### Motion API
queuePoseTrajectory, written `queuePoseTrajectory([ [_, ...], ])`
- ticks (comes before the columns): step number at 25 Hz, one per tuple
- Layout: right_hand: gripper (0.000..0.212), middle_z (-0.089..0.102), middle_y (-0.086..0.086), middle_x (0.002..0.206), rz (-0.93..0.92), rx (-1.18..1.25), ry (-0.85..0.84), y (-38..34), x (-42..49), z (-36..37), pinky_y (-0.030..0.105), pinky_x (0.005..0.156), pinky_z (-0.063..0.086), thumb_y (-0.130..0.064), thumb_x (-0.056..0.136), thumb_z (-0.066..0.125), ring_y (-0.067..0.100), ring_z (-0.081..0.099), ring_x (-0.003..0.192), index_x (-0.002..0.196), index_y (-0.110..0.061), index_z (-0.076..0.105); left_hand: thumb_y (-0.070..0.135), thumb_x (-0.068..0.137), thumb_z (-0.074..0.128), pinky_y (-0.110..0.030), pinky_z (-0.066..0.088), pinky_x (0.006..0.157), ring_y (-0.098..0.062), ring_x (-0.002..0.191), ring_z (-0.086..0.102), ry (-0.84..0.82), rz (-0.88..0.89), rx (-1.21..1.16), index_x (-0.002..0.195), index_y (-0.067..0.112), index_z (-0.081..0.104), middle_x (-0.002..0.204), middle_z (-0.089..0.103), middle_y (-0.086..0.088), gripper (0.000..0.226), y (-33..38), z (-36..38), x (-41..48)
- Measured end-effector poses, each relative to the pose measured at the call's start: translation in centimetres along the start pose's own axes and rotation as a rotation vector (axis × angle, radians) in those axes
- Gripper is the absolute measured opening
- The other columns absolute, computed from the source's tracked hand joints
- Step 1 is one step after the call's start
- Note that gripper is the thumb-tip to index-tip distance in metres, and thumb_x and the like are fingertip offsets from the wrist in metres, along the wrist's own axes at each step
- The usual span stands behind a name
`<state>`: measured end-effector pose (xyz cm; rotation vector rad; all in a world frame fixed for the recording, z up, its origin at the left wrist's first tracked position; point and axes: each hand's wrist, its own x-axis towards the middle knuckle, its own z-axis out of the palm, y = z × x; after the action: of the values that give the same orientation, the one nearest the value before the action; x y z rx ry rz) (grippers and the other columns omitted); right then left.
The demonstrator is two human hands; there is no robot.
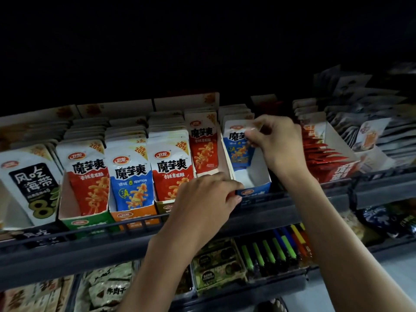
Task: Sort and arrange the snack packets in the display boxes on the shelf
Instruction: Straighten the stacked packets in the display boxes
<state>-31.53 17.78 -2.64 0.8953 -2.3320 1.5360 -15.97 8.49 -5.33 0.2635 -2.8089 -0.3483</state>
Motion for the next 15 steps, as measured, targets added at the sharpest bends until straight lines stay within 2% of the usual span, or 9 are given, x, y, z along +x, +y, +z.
queuePoseTrajectory([
  [3, 0.003, 0.069, 0.001, 0.083, 0.022, -0.150, 0.010, 0.2, 0.0, 0.7, 0.011, 0.064, 0.048, -0.017, 0.089, 0.070, 0.006, 0.062, 0.073, 0.091, -0.016, 0.073, 0.048, 0.097, 0.047, -0.035, 0.046, 0.088, -0.008, 0.110, 0.056, 0.015, 0.008, 0.001, 0.128, 0.041, 0.057, 0.124, 0.059, 0.020, 0.034, -0.1, 0.1, 0.0],
  [5, 0.007, 0.071, 0.002, 0.089, 0.049, -0.197, 0.005, 0.2, 0.1, 1.0, 0.026, 0.072, 0.055, -0.019, 0.088, 0.072, 0.012, 0.064, 0.079, 0.093, -0.014, 0.072, 0.048, 0.096, 0.049, -0.034, 0.047, 0.087, -0.007, 0.110, 0.057, 0.023, 0.014, -0.007, 0.127, 0.040, 0.058, 0.123, 0.061, 0.020, 0.033, -0.2, 0.2, 0.0],
  [7, 0.019, 0.070, 0.005, 0.101, 0.041, -0.351, 0.046, 0.2, 0.2, 1.1, 0.036, 0.077, 0.052, -0.024, 0.086, 0.074, 0.023, 0.065, 0.091, 0.103, -0.015, 0.071, 0.047, 0.095, 0.051, -0.033, 0.048, 0.086, -0.008, 0.107, 0.059, 0.037, 0.024, -0.011, 0.125, 0.040, 0.060, 0.121, 0.062, 0.019, 0.033, -0.3, 0.3, 0.0],
  [11, 0.039, 0.057, 0.009, 0.117, 0.054, -0.561, 0.061, 0.0, 0.3, 1.4, 0.034, 0.072, 0.036, -0.030, 0.085, 0.075, 0.034, 0.060, 0.103, 0.120, -0.017, 0.062, 0.048, 0.094, 0.052, -0.033, 0.050, 0.083, -0.009, 0.103, 0.061, 0.062, 0.037, 0.002, 0.123, 0.041, 0.061, 0.117, 0.065, 0.018, 0.031, -0.3, 0.5, 0.0],
  [15, 0.061, 0.053, 0.010, 0.122, 0.101, -0.582, 0.092, -0.1, 0.0, 2.3, 0.036, 0.071, 0.034, -0.028, 0.083, 0.077, 0.036, 0.061, 0.104, 0.130, -0.010, 0.042, 0.050, 0.094, 0.051, -0.033, 0.050, 0.081, -0.010, 0.101, 0.061, 0.073, 0.039, -0.003, 0.123, 0.042, 0.061, 0.114, 0.066, 0.017, 0.032, -0.5, 0.6, 0.0],
])
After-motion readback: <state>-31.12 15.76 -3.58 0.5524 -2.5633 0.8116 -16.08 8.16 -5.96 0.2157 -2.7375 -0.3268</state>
